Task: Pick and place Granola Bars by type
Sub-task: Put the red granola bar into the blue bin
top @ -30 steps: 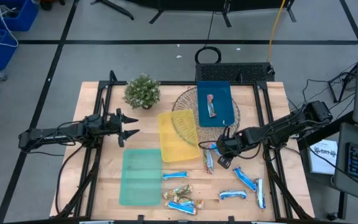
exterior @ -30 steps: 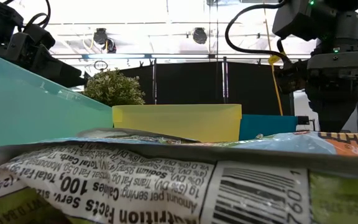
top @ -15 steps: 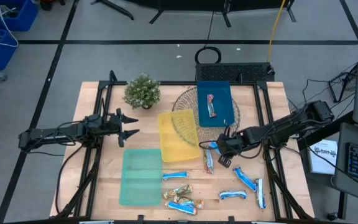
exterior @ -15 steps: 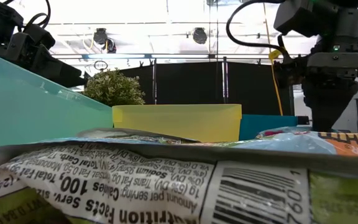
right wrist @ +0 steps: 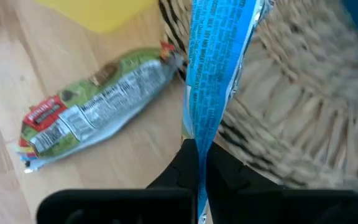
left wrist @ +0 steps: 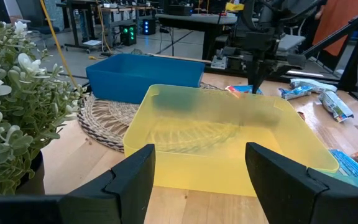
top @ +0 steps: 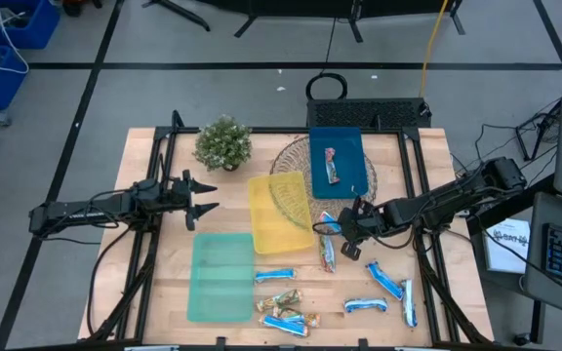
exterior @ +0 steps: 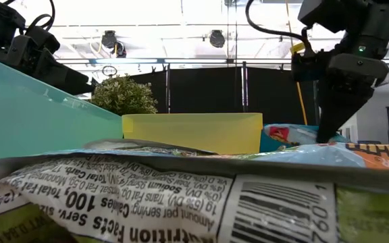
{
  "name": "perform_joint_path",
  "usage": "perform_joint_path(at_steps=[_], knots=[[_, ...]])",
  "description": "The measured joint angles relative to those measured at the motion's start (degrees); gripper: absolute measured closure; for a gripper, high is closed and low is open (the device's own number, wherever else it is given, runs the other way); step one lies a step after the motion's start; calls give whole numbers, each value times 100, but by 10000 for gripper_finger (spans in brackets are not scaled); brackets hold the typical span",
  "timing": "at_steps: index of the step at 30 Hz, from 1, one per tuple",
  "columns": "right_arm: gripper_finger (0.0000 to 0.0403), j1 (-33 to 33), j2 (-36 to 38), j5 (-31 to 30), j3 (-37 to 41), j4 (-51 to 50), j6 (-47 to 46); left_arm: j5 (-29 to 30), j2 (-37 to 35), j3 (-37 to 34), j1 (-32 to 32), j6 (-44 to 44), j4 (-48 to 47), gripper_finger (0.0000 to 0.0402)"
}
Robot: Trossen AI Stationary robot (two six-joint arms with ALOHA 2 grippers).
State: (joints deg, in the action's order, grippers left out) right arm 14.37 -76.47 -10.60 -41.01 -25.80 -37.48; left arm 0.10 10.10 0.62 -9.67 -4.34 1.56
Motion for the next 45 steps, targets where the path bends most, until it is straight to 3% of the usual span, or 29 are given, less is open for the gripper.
perform_joint_path(at_steps=[20,29,34,45], knots=[[401,0,827,-330,1438,2256,833,0,-1,2,1,-1,1,146],[401,0,1099,-269,2583,4351,1520,-1,0,1,-1,0,0,146],[401,-13,1298,10,3024,5055,1701,0,-2,2,-1,0,2,146],[400,-13,1736,923,3330,5287,1915,-2,-2,1,0,0,2,146]])
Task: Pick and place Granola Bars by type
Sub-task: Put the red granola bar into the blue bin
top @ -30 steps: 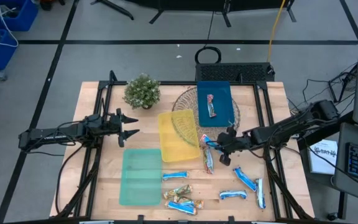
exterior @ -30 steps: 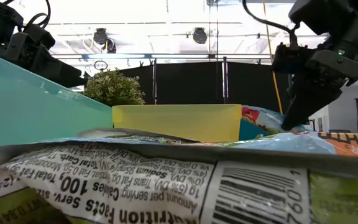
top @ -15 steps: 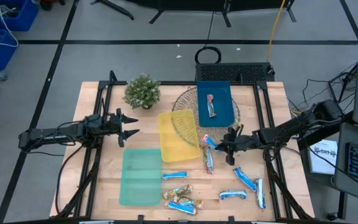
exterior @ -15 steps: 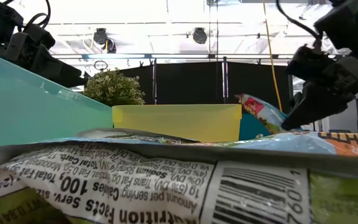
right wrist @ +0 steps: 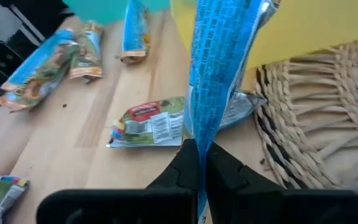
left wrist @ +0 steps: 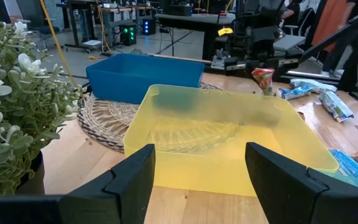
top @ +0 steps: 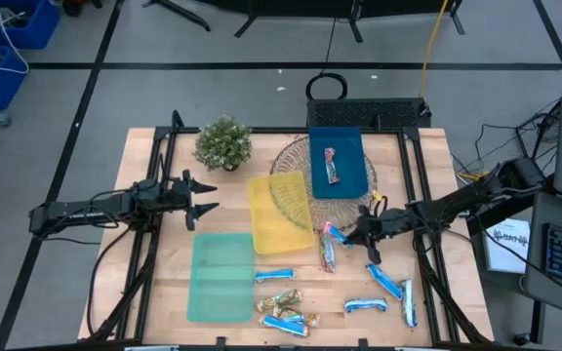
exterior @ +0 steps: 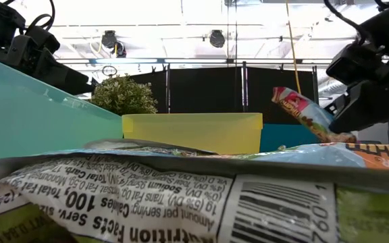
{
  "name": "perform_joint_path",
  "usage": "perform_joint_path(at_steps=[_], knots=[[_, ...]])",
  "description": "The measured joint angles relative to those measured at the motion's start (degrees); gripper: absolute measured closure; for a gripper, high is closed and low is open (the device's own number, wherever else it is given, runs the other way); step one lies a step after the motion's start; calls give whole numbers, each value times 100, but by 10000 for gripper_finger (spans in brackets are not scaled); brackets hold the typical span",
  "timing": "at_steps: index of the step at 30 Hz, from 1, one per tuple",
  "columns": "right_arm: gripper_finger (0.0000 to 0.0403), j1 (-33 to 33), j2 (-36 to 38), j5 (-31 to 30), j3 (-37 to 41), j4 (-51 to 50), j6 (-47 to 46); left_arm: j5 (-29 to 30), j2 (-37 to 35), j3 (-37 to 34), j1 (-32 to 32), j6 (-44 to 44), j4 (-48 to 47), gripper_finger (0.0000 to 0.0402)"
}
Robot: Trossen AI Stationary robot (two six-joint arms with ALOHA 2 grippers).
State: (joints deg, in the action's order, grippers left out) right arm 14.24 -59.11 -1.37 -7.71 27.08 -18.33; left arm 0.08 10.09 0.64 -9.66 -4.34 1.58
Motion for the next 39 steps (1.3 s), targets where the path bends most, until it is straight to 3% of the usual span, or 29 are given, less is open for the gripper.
perform_joint_path(at_steps=[9,17,34,39], knots=[[400,0,267,3,467,653,157,0,0,-1,-1,0,0,146],[400,-55,489,269,499,610,519,1,0,-1,0,-1,-1,146],[399,-1335,801,159,510,799,1594,0,0,-1,-1,0,-2,146],[399,-1810,808,449,512,1117,1787,0,0,-1,0,0,-1,146]])
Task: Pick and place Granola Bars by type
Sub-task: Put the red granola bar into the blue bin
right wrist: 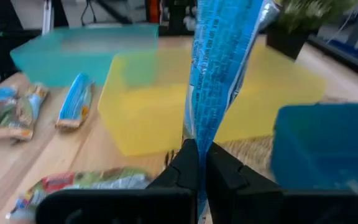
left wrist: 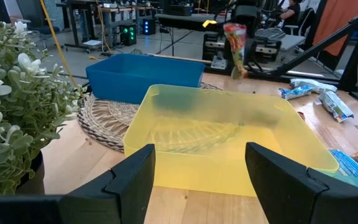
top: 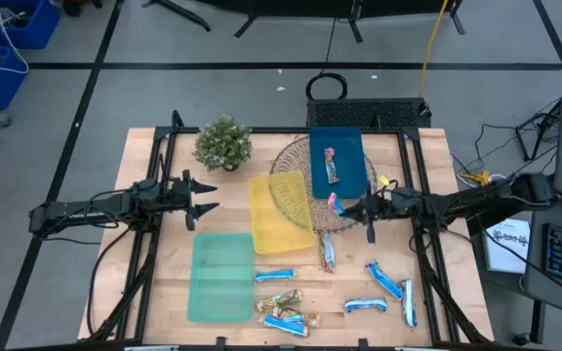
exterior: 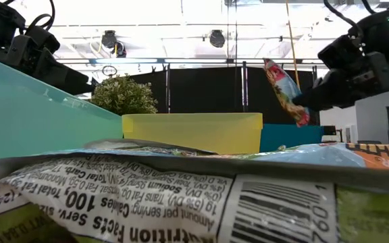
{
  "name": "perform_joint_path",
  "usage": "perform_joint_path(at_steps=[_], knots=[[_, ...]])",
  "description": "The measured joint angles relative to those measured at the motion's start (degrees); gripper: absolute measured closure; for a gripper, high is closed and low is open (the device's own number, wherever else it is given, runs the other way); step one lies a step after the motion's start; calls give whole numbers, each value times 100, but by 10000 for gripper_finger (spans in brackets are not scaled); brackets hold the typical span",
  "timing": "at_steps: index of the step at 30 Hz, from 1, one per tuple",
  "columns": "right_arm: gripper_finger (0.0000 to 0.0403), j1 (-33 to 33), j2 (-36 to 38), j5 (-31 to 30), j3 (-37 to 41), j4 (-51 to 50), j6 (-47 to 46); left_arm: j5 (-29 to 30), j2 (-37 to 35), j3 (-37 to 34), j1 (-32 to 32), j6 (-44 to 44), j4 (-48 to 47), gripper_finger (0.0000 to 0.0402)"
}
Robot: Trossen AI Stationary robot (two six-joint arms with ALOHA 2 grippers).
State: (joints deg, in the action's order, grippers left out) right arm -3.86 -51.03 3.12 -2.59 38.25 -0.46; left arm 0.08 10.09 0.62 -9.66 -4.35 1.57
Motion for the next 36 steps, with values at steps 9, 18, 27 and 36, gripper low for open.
perform_joint_path(at_steps=[9,18,27,36], knots=[[399,-750,2,168,-54,431,323,2,1,0,0,0,1,146],[399,-1509,4,252,-485,364,576,0,0,0,-1,1,1,146],[400,-2317,0,740,-933,-559,546,2,2,0,1,1,-1,146],[401,-2585,0,766,-1790,-2179,499,2,0,0,-1,1,1,146]])
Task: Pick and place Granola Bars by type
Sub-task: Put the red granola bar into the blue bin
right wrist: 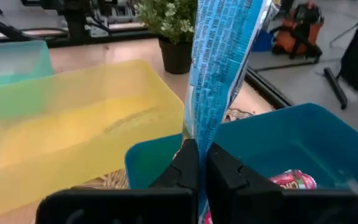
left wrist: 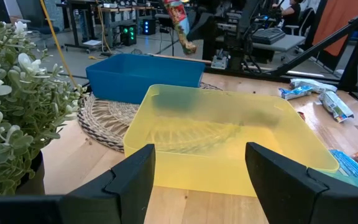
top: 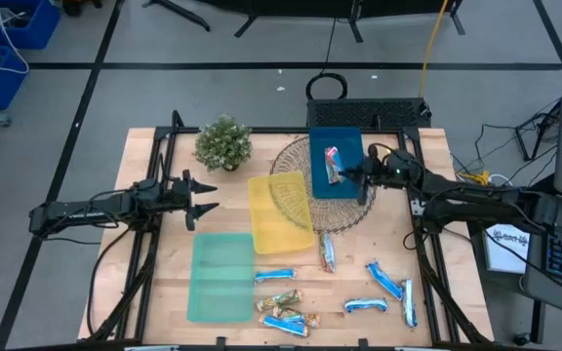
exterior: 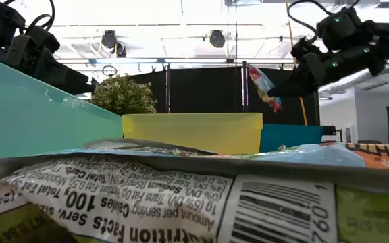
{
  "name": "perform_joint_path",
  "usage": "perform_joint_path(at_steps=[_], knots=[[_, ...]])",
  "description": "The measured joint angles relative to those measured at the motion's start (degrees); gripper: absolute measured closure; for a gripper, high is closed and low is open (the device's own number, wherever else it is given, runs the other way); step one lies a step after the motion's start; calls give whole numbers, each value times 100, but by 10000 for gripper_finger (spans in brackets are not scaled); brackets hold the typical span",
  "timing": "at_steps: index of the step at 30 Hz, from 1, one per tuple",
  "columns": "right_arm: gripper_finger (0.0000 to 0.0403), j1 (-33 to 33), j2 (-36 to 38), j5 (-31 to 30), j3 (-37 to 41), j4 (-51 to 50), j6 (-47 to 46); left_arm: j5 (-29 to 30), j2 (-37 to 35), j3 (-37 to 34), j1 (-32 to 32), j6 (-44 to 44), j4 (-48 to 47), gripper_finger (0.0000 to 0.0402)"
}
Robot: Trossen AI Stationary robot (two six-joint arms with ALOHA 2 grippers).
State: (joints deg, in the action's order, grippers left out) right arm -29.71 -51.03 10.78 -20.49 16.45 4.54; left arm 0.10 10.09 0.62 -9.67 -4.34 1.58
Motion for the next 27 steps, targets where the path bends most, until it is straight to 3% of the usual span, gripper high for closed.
perform_joint_path(at_steps=[4,11,27], knots=[[402,-120,0,-94,-600,-1127,2,0,1,0,1,0,-1,146],[402,-274,-173,-815,-1369,-2791,59,0,2,0,2,0,-2,146],[402,-646,-1122,-454,-1417,-2962,-386,0,0,0,0,-2,-2,146]])
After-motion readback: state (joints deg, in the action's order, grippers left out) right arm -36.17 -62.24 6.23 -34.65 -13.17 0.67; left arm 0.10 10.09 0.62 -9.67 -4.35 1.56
